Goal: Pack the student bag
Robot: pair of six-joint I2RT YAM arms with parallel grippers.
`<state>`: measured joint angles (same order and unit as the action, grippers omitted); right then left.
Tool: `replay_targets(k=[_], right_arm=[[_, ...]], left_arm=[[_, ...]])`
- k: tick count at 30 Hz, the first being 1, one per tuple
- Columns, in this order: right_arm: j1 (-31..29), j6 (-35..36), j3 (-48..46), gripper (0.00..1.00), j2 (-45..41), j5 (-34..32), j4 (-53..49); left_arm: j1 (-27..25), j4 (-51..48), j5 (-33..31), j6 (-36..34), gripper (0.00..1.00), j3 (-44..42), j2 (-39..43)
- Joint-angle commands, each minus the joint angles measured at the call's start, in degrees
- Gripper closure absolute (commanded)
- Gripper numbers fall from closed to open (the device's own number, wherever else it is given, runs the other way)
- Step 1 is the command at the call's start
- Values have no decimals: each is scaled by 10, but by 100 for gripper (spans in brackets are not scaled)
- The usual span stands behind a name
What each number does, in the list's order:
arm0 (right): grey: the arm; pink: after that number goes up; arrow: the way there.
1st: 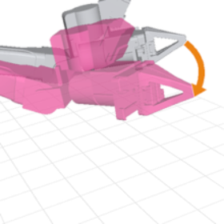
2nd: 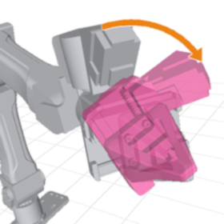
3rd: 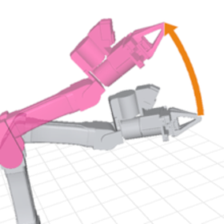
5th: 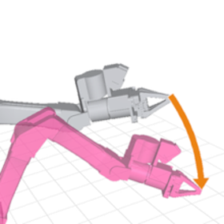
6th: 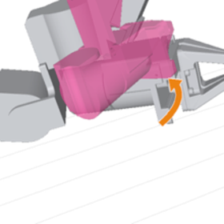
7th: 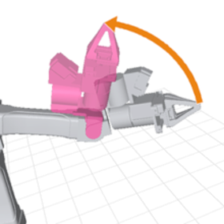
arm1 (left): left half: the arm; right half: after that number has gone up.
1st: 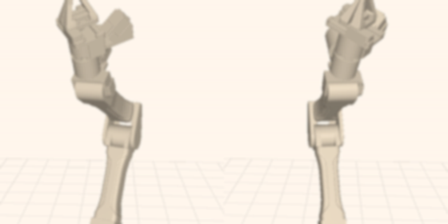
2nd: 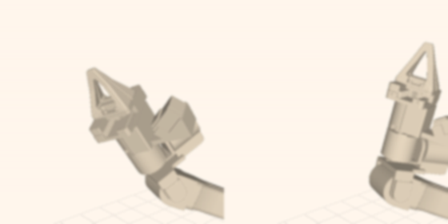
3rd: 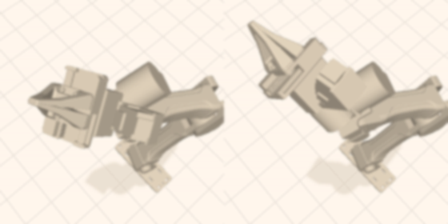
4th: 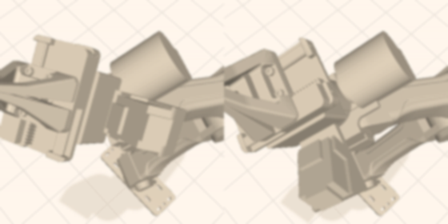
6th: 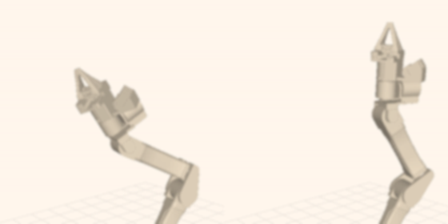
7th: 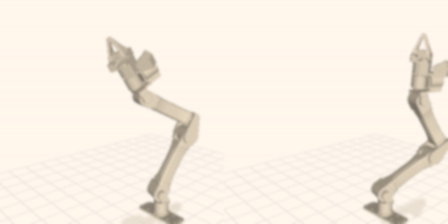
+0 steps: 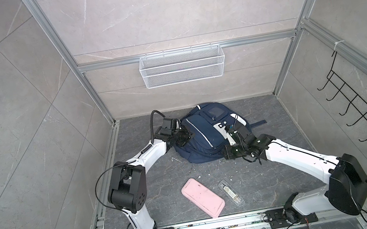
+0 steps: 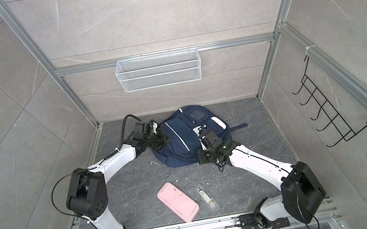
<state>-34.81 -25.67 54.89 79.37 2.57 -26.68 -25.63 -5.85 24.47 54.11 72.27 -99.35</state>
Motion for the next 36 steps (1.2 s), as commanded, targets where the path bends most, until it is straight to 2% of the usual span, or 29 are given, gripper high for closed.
replay_targets(k=[1,8,12,15,18,24,29,33,36], right_arm=[[-3,-2,-19,49,15,2,36],[-3,-21,1,52,118,-14,56],[-3,-26,38,54,185,-24,45],[-3,-37,10,54,134,-5,75],[-4,-41,9,54,75,-7,55],[-10,-54,38,52,31,16,27],[-17,-60,50,52,30,-6,23],[-20,-51,52,52,53,13,41],[-39,-47,51,52,76,-6,35]], left_arm=[[2,87,29,18,100,26,77],[12,105,50,30,100,27,89],[14,151,69,61,100,-1,92],[18,141,64,58,100,-9,93],[22,138,63,55,100,-17,94],[22,182,81,88,100,-23,81],[22,252,103,143,100,-32,69],[23,350,124,217,100,-45,55],[24,367,129,232,100,-46,53]])
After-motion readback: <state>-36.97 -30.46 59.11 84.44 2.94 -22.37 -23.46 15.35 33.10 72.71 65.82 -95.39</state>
